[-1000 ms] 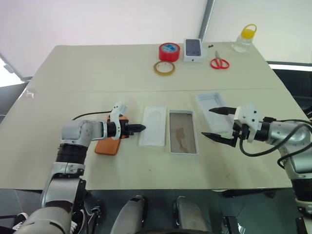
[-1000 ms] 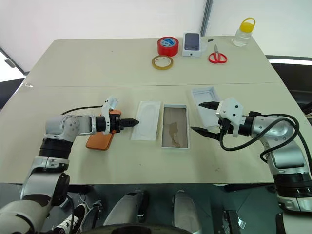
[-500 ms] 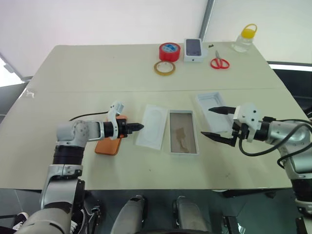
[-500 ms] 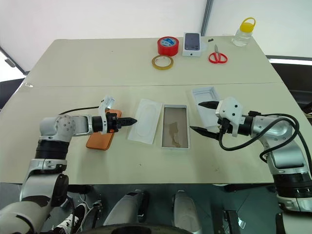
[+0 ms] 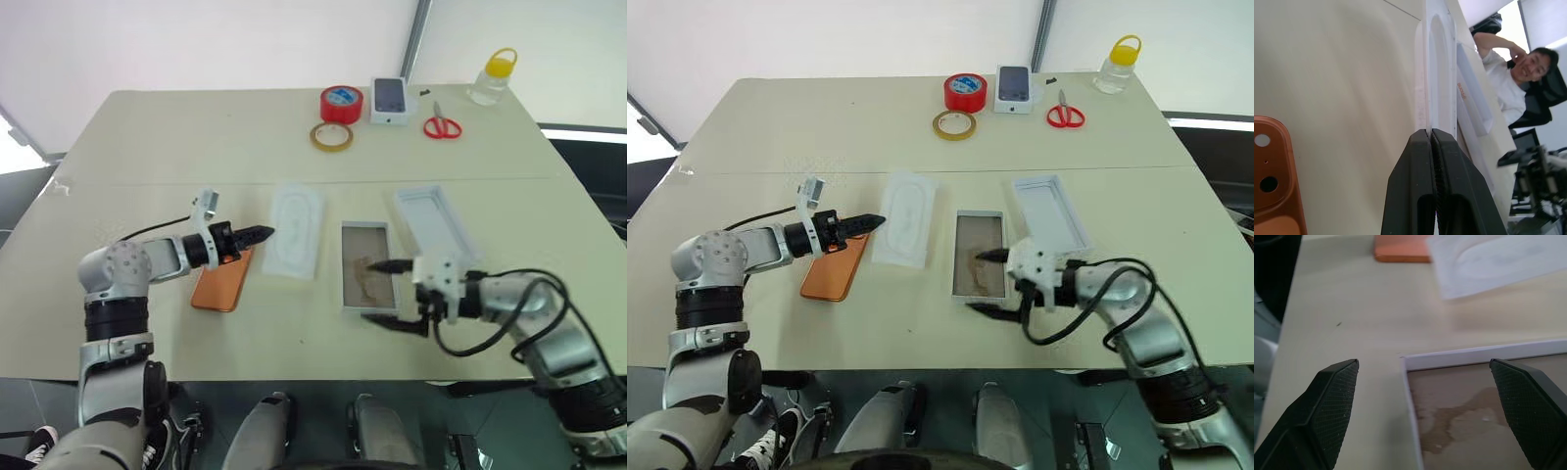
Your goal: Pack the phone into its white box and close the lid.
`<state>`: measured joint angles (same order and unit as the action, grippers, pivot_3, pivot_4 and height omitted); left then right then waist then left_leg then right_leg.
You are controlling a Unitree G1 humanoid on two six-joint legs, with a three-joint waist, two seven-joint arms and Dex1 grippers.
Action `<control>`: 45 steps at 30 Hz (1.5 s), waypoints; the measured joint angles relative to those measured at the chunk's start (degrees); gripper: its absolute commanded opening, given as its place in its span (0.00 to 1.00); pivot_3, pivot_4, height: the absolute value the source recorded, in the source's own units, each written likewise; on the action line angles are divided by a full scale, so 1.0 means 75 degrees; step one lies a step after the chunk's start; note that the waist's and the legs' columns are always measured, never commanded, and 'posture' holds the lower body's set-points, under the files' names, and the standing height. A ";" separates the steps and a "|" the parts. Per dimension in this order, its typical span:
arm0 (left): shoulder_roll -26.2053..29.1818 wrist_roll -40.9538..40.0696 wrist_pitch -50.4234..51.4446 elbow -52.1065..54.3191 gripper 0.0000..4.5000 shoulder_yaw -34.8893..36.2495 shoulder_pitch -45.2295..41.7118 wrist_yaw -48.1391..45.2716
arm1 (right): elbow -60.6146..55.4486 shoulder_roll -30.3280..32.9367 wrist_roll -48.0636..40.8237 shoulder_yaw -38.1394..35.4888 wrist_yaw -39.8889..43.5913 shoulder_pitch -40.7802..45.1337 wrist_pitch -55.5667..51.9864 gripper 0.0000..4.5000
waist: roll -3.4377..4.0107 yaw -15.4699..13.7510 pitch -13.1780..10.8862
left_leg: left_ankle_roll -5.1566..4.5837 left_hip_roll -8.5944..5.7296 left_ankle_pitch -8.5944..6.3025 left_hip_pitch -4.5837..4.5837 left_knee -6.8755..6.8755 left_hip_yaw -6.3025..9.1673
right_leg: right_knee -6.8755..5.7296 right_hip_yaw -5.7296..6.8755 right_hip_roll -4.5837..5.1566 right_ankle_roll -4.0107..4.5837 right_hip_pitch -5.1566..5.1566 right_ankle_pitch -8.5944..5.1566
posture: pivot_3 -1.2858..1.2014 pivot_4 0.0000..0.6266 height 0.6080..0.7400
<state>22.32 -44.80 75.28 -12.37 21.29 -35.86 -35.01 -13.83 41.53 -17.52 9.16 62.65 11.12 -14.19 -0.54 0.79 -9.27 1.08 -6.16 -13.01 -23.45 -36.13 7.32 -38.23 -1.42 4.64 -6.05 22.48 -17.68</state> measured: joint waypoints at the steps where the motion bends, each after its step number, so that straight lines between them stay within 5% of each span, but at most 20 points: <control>1: -0.0033 -0.0036 0.0029 0.0010 0.00 0.0062 0.0004 0.0140 | 0.0110 0.0030 0.0217 0.0121 0.0028 0.0131 0.0071 1.00 | 0.0000 0.0006 0.0000 | 0.0000 0.0000 0.0000 0.0001 -0.0001 0.0000 | -0.0001 0.0000 -0.0002 0.0000 0.0000 0.0000 | 0.52 0.24 1.00; 3: -0.0101 -0.0075 0.0015 0.0119 0.00 0.0131 0.0017 0.0352 | 0.0350 0.0077 0.0642 0.0348 0.0039 0.0245 0.0294 1.00 | -0.0002 -0.0006 0.0000 | 0.0002 0.0001 0.0001 0.0001 0.0002 0.0001 | -0.0001 0.0002 -0.0002 0.0000 0.0002 0.0000 | 0.52 0.24 1.00; 6: -0.0255 -0.0194 -0.0034 0.0248 0.00 0.0418 0.0020 0.0659 | 0.0786 0.0034 0.0965 0.0693 0.0139 0.0302 0.0346 0.83 | -0.0003 -0.0006 0.0000 | 0.0008 0.0000 0.0004 0.0000 0.0001 0.0000 | 0.0001 0.0002 -0.0001 0.0000 0.0001 0.0000 | 0.52 0.24 1.00; 13: -0.0342 -0.0481 -0.0113 0.0539 0.00 0.0712 0.0039 0.1094 | 0.1044 0.0081 0.1165 0.0771 0.0399 0.0702 0.0305 0.01 | -0.0005 -0.0007 0.0001 | 0.0009 0.0001 0.0005 0.0001 0.0001 0.0000 | 0.0001 0.0002 -0.0002 0.0000 -0.0002 0.0000 | 0.52 0.24 1.00; 14: -0.0343 -0.0479 -0.0177 0.0616 0.00 0.0700 0.0068 0.1127 | 0.1046 0.0055 0.1158 0.0778 0.0409 0.0708 0.0283 0.00 | -0.0007 -0.0008 0.0000 | 0.0009 0.0001 0.0005 0.0001 0.0001 0.0000 | 0.0001 0.0002 -0.0002 0.0000 -0.0002 0.0000 | 0.52 0.24 1.00; 26: -0.1072 -0.1123 -0.0343 0.0382 0.00 0.1065 -0.0495 0.1890 | 0.3124 -0.1597 0.2179 0.1101 -0.0760 0.2393 0.1061 0.00 | -0.0010 -0.0011 -0.0001 | 0.0021 -0.0001 0.0012 -0.0001 -0.0001 -0.0001 | -0.0006 0.0003 -0.0003 0.0001 0.0005 0.0001 | 0.52 0.24 1.00; 29: -0.1303 -0.1128 -0.0495 0.0125 0.00 0.1118 -0.0681 0.2069 | 0.3349 -0.1889 0.2180 0.1114 -0.0790 0.2564 0.1058 0.22 | -0.0013 0.0004 -0.0002 | 0.0022 -0.0002 0.0012 -0.0002 0.0001 -0.0002 | -0.0004 0.0002 -0.0003 0.0000 0.0008 0.0001 | 0.52 0.24 1.00; 35: -0.1344 -0.1056 -0.0673 0.0121 0.00 0.0594 -0.0641 0.1988 | 0.2994 -0.1574 0.1933 0.1016 -0.0271 0.2226 0.1140 0.88 | -0.0012 0.0011 -0.0002 | 0.0022 -0.0001 0.0012 -0.0002 0.0001 -0.0001 | -0.0007 0.0002 -0.0005 0.0000 0.0008 0.0001 | 0.52 0.24 1.00; 45: -0.1270 -0.0215 -0.1506 -0.0829 0.00 -0.0805 -0.0685 0.0902 | 0.1420 -0.0058 0.0643 -0.0926 -0.0111 0.0586 0.0221 0.88 | -0.0014 -0.0035 -0.0002 | 0.0017 -0.0005 0.0009 -0.0003 0.0003 0.0000 | 0.0008 0.0004 0.0000 0.0000 -0.0004 0.0001 | 0.52 0.24 1.00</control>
<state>12.79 -46.42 63.99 -18.59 15.26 -41.01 -28.24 -3.18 41.10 -12.70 2.22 61.81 15.52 -12.53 -0.64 0.52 -9.29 1.21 -6.20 -12.94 -23.46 -36.11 7.32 -38.17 -1.39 4.64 -6.06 22.45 -17.67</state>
